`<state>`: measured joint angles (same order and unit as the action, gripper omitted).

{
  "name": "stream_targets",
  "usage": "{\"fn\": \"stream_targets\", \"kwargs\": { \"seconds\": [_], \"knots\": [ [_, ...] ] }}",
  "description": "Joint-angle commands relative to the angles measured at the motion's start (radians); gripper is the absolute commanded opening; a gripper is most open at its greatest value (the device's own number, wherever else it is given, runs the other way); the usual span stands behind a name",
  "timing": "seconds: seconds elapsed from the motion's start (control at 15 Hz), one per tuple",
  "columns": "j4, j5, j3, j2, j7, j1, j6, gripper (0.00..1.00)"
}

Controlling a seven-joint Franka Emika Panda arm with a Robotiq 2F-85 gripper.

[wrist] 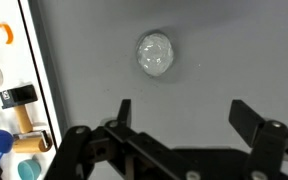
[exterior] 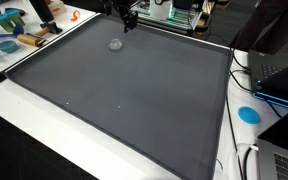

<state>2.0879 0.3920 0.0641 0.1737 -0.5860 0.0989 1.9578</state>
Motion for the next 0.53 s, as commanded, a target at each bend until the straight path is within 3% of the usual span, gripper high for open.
{"fn": "stream_targets", "kwargs": {
  "seconds": [0.0,0.47],
  "knots": [
    [0.030,0.019,-0.015,0.006,-0.021,0.015,0.027,1.00],
    [0.030,-0.003,-0.024,0.016,0.021,0.005,0.035,1.00]
  ]
}}
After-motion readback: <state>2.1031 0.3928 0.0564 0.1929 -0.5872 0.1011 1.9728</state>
